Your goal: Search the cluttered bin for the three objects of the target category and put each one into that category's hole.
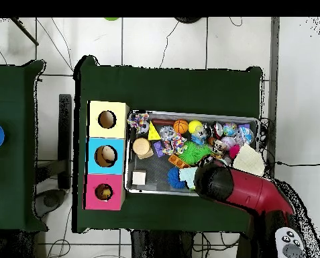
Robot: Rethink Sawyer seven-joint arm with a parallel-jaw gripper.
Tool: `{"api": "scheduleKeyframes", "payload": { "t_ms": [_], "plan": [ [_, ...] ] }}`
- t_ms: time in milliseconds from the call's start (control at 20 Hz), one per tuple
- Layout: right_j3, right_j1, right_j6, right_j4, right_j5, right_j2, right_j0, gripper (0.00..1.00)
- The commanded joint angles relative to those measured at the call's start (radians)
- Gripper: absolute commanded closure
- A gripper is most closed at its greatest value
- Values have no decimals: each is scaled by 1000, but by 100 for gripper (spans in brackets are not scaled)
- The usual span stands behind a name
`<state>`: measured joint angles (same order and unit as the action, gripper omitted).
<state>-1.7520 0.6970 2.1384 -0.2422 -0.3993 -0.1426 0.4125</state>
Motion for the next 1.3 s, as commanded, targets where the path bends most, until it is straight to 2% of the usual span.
{"api": "scheduleKeyframes", "payload": {
  "t_ms": [50,200,350,700,1000,1300],
  "plan": [
    [10,-48,29,0,9,98,16,0],
    [-23,-74,32,9,-23,99,27,0],
    [-45,-98,44,17,-10,108,38,0],
    [-17,-142,57,12,-35,85,11,0],
    [-36,-154,60,28,-68,89,11,0],
    [-17,-194,80,27,-88,63,-22,0]
  ]
}}
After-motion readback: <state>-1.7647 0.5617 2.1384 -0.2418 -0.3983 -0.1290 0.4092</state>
